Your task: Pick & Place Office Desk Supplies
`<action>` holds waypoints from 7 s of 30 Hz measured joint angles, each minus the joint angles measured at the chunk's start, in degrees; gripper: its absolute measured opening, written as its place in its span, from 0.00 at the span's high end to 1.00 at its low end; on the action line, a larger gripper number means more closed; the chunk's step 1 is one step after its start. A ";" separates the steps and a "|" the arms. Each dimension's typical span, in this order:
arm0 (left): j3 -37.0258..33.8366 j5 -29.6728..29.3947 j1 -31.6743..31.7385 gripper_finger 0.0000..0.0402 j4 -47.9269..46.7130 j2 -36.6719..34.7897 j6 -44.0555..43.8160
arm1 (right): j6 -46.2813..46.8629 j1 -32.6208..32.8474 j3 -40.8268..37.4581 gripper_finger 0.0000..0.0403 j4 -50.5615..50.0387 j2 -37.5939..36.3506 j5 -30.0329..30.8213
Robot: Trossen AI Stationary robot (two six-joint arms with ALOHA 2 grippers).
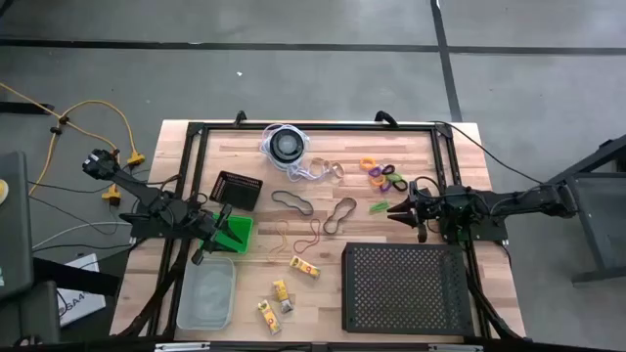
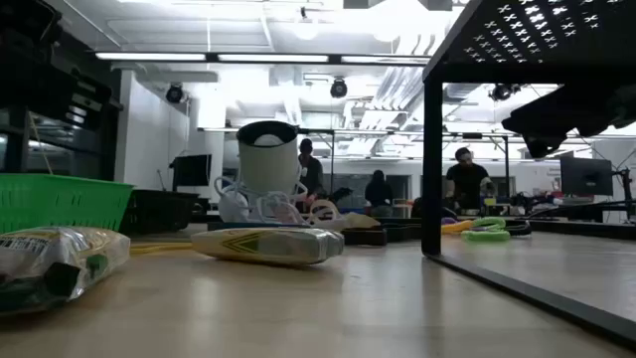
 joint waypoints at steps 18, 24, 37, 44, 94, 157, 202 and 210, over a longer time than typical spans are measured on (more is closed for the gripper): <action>0.00 0.00 0.00 0.69 0.00 0.00 0.00 | 0.00 0.00 0.00 0.82 0.00 -0.02 0.00; 0.00 0.00 -0.01 0.69 0.01 -0.01 0.00 | 0.00 0.00 0.01 0.82 0.00 -0.02 -0.01; 0.00 0.00 0.00 0.69 0.00 0.00 0.00 | 0.00 -0.02 0.00 0.82 0.00 -0.02 0.00; 0.00 0.00 0.00 0.69 0.00 0.00 0.00 | 0.00 0.00 0.00 0.82 0.00 0.00 -0.02; 28.97 -0.29 19.26 0.69 -1.26 45.16 4.85 | 0.00 -0.01 0.01 0.82 0.00 0.00 0.00; 58.94 2.51 33.55 0.69 -17.33 88.58 26.87 | 0.00 -0.02 0.01 0.82 0.11 0.00 0.00; 59.10 2.51 33.64 0.98 -17.90 91.43 22.40 | 0.00 -0.02 0.00 0.82 0.39 0.00 0.00; 59.10 2.54 33.64 0.99 -17.88 91.43 22.23 | 0.00 -0.02 0.02 0.82 0.39 0.00 0.00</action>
